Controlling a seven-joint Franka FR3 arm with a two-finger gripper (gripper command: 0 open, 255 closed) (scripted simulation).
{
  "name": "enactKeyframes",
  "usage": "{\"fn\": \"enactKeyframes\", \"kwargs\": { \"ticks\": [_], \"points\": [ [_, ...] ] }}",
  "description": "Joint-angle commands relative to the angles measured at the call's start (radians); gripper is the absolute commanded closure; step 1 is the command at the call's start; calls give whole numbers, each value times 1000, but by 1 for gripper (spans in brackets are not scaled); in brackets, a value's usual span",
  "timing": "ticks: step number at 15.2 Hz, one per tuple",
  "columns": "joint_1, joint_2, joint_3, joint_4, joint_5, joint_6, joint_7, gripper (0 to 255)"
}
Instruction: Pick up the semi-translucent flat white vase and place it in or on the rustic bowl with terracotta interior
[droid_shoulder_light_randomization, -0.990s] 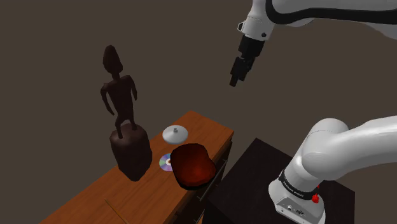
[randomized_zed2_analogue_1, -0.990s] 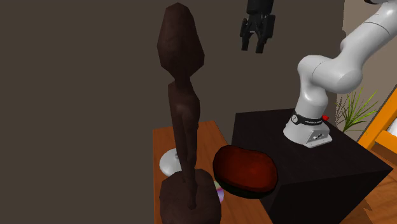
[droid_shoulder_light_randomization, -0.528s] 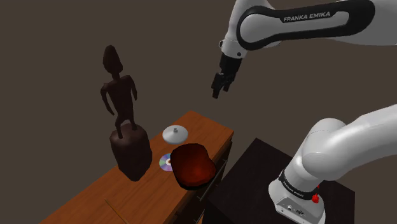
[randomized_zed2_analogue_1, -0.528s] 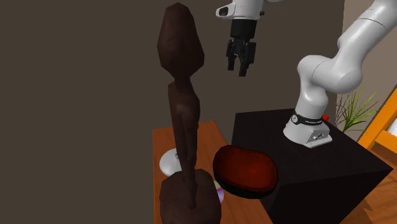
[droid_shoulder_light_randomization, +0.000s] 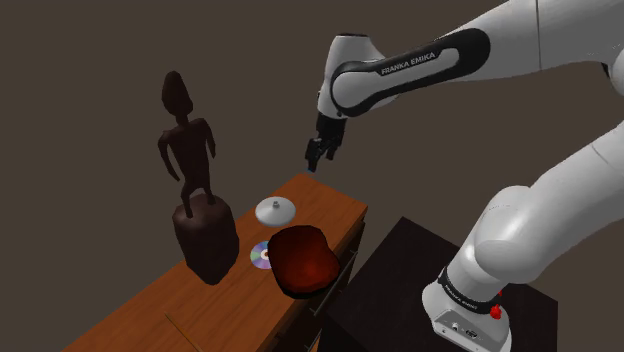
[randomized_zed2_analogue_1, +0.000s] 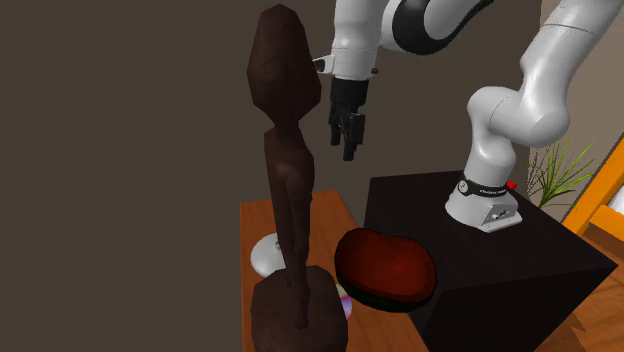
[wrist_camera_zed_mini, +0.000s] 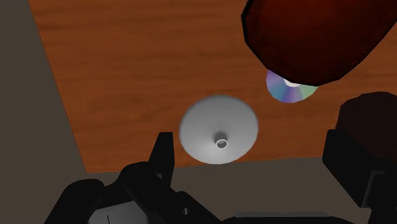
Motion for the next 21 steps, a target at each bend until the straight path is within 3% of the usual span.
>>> {"fn": "enactKeyframes", "kwargs": {
  "ticks": [1, 11, 18, 21],
  "points": [
    [3, 64, 14, 6, -6, 60, 19, 0],
    [13, 454, 40, 173, -95, 279, 120, 0],
    [49, 730, 16, 367, -168, 354, 192, 0],
    [52, 763, 12, 371, -172, 383, 195, 0]
  ]
}}
